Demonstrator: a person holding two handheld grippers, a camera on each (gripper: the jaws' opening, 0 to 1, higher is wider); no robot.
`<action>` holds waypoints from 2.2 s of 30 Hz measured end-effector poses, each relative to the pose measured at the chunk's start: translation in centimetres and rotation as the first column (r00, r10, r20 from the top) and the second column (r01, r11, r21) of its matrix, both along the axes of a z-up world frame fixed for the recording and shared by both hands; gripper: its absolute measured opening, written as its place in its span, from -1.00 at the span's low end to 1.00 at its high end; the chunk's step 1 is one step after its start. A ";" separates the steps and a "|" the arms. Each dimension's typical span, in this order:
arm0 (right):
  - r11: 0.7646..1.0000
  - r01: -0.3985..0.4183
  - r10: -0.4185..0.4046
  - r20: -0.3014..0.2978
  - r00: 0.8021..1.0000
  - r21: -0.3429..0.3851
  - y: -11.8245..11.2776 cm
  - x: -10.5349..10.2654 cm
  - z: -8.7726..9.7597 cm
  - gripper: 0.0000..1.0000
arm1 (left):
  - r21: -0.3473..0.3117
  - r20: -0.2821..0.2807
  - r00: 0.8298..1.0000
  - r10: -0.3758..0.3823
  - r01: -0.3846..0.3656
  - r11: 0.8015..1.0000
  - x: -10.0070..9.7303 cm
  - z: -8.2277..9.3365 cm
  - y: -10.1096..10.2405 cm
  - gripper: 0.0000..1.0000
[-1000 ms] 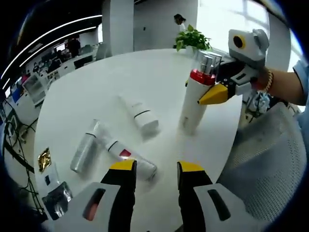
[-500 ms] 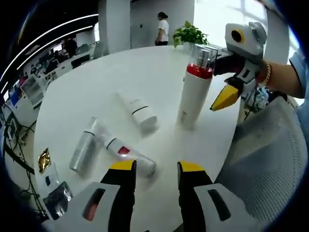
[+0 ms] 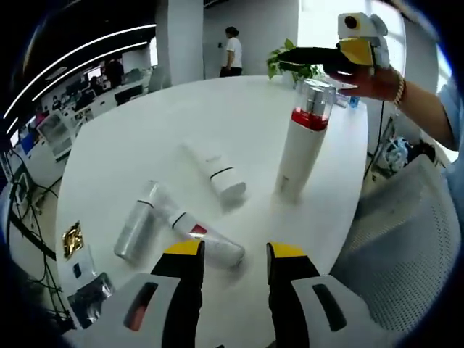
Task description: Arrange the skincare products in the storage area until every visible bottle or jar stands upright without overlapping.
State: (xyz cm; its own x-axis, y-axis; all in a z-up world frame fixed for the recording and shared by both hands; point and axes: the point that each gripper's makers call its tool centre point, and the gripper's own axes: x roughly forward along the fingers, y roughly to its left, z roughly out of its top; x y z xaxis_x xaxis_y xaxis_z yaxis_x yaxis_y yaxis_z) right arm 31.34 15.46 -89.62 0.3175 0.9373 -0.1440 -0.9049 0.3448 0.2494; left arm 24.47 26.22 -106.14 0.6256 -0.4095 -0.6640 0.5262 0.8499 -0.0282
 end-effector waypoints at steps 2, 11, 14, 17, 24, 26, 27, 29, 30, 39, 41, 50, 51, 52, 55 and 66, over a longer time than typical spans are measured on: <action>0.998 0.056 -0.055 -0.060 0.997 0.021 0.1 1.8 0.1 -0.01 | -0.003 0.010 1.000 0.009 -0.009 1.000 0.2 0.2 0.2 -0.36; 0.948 0.138 -0.224 -0.293 0.930 -0.287 1.3 6.2 -7.9 -0.11 | -0.001 0.030 0.999 0.038 -0.038 0.999 0.4 0.6 1.1 -0.36; 0.920 0.150 -0.271 -0.311 0.911 -0.362 1.9 7.1 -9.6 -0.15 | 0.003 0.035 0.998 0.051 -0.051 0.999 0.4 0.6 1.4 -0.36; 0.883 0.151 -0.319 -0.334 0.887 -0.444 2.5 8.2 -11.1 -0.13 | 0.011 0.036 0.997 0.063 -0.063 0.998 0.4 0.6 1.7 -0.36; 0.783 0.131 -0.399 -0.329 0.856 -0.608 3.0 10.2 -14.3 -0.16 | 0.035 0.038 0.997 0.061 -0.062 0.997 0.3 0.4 2.0 -0.36; 0.751 0.117 -0.428 -0.345 0.835 -0.649 3.1 10.5 -15.2 -0.16 | 0.041 0.037 0.998 0.060 -0.061 0.997 0.3 0.4 2.0 -0.36; 0.739 0.116 -0.448 -0.355 0.820 -0.663 3.2 11.0 -15.7 -0.15 | 0.042 0.037 0.998 0.059 -0.060 0.997 0.3 0.4 2.0 -0.36; 0.715 0.102 -0.476 -0.375 0.795 -0.691 3.4 11.3 -16.5 -0.15 | 0.046 0.036 0.998 0.055 -0.057 0.997 0.3 0.3 1.9 -0.36; 0.705 0.104 -0.491 -0.377 0.785 -0.702 3.5 11.2 -16.7 -0.14 | 0.051 0.035 0.998 0.052 -0.053 0.997 0.3 0.2 1.9 -0.36; 0.551 0.071 -0.547 -0.296 0.783 -0.831 4.0 13.5 -19.6 -0.10 | 0.075 0.027 0.999 0.027 -0.029 0.997 0.2 -0.2 1.8 -0.36; 0.516 0.055 -0.547 -0.280 0.789 -0.855 4.1 13.6 -20.3 -0.12 | 0.075 0.027 0.999 0.028 -0.030 0.997 0.2 -0.2 1.8 -0.36; 0.488 0.008 -0.539 -0.294 0.789 -0.873 4.7 12.9 -22.2 -0.17 | 0.077 0.032 0.999 0.029 -0.031 0.997 0.4 -0.1 2.0 -0.37; 0.485 -0.005 -0.550 -0.310 0.775 -0.874 4.7 12.5 -22.4 -0.18 | 0.080 0.031 0.999 0.028 -0.030 0.996 0.4 -0.1 2.0 -0.37; 0.477 0.015 -0.538 -0.279 0.796 -0.879 4.7 13.0 -22.3 -0.18 | 0.082 0.031 0.999 0.027 -0.029 0.996 0.4 -0.2 2.0 -0.37; 0.422 -0.025 -0.476 -0.244 0.845 -0.906 4.8 12.5 -22.5 -0.15 | 0.085 0.030 0.999 0.025 -0.028 0.996 0.4 -0.2 1.9 -0.38; 0.389 -0.124 -0.253 -0.235 0.938 -0.913 6.2 11.8 -22.5 -0.23 | 0.100 0.029 0.999 0.025 -0.028 0.995 0.5 -0.3 2.2 -0.39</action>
